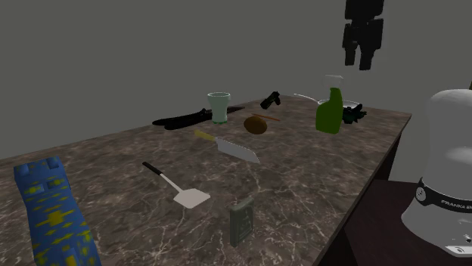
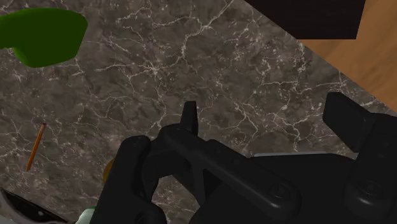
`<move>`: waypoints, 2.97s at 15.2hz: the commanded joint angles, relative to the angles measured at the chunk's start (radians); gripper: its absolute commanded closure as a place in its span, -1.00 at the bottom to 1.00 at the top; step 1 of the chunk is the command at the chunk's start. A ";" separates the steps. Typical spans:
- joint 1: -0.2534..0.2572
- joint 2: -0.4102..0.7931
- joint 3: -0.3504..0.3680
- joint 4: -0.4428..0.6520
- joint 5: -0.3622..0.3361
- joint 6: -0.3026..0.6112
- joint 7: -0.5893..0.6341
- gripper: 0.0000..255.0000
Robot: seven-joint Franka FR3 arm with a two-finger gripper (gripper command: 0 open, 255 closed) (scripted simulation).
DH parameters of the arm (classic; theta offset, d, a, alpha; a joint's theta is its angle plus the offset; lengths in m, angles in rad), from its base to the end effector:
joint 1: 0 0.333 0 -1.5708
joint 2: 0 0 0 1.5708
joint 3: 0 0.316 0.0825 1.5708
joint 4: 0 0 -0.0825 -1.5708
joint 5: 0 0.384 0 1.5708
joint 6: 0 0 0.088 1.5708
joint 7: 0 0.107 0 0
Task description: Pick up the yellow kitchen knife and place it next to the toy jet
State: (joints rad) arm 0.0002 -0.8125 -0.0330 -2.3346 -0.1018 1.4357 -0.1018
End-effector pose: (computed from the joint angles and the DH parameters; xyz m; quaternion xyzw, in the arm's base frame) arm 0.2848 -0.0247 0.5973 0.9977 0.0354 -0.0456 0.0359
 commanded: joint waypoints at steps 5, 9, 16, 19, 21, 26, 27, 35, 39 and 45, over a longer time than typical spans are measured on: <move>-0.016 0.109 0.001 -0.014 0.031 0.134 0.073 -1.00; -0.029 0.231 0.000 -0.006 0.059 0.262 0.139 -1.00; -0.049 0.469 -0.009 0.060 0.107 0.459 0.236 -1.00; -0.056 0.575 -0.016 0.108 0.130 0.530 0.270 -1.00; -0.061 0.647 -0.022 0.145 0.147 0.572 0.291 -1.00; -0.073 0.827 -0.036 0.260 0.194 0.657 0.335 -1.00; -0.076 0.863 -0.039 0.286 0.204 0.671 0.343 -1.00; -0.107 1.130 -0.055 0.514 0.287 0.738 0.395 -1.00; -0.106 1.157 -0.051 0.497 0.294 0.782 0.391 -1.00; -0.104 1.183 -0.047 0.485 0.300 0.820 0.387 -1.00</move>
State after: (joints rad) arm -0.1039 0.3701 -0.0802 -1.8484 0.1980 2.2536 0.2857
